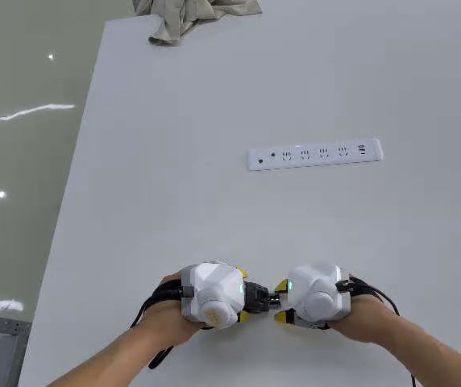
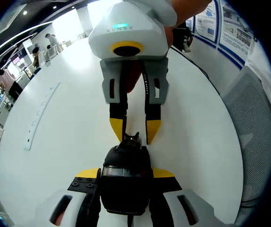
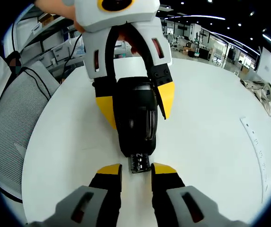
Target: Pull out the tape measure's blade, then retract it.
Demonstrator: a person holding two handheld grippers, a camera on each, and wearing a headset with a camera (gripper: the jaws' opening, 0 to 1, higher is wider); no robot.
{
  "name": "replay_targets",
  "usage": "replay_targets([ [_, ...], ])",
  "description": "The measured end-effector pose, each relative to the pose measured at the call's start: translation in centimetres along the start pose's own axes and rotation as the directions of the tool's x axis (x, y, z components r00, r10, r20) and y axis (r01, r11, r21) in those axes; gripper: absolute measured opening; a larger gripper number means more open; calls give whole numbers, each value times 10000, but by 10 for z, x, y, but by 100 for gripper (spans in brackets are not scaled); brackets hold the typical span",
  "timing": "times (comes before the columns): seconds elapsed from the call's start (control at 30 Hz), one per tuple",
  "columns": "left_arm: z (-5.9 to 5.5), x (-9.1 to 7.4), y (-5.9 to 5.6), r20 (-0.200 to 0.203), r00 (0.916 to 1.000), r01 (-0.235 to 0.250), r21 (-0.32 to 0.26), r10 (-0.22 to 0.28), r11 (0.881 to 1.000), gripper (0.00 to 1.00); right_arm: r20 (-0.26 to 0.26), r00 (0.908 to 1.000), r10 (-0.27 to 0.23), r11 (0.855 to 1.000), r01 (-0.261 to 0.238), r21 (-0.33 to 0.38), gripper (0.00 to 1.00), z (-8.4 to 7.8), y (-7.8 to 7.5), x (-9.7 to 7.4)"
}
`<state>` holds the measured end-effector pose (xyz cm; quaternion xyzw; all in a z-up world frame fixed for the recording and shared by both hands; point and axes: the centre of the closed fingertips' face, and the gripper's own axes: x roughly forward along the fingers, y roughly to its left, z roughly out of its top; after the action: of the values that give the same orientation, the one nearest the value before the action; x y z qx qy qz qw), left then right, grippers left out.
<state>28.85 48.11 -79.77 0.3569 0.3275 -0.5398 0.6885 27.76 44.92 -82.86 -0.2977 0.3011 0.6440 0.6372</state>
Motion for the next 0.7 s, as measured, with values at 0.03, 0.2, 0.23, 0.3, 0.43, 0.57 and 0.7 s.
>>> replay_targets([
  [0.03,0,0,0,-13,10000,12,20,-12,10000,37,5,10000,7,10000,-7,4,24,0,-2,0],
  [0.2,0,0,0,-50,10000,33,42,-33,10000,37,10,9999,124,9999,-124,12,19,1,-4,-3],
  [0.23,0,0,-1,-52,10000,33,39,-33,10000,37,1,9999,132,9999,-132,20,19,0,-4,-2],
  [0.3,0,0,-1,-62,10000,31,33,-31,10000,37,-18,9999,166,9999,-166,12,18,0,-5,-2],
  [0.43,-1,0,-1,-109,9999,43,50,-43,10000,36,-40,9998,212,9998,-212,-39,16,0,-5,-2],
  [0.57,0,1,-1,-151,9999,84,80,-82,9999,36,-55,9997,239,9997,-239,-40,16,0,-6,-1],
  [0.7,-1,1,-1,-136,9999,79,58,-78,10000,36,-57,9996,283,9994,-284,-213,15,0,-6,-1],
])
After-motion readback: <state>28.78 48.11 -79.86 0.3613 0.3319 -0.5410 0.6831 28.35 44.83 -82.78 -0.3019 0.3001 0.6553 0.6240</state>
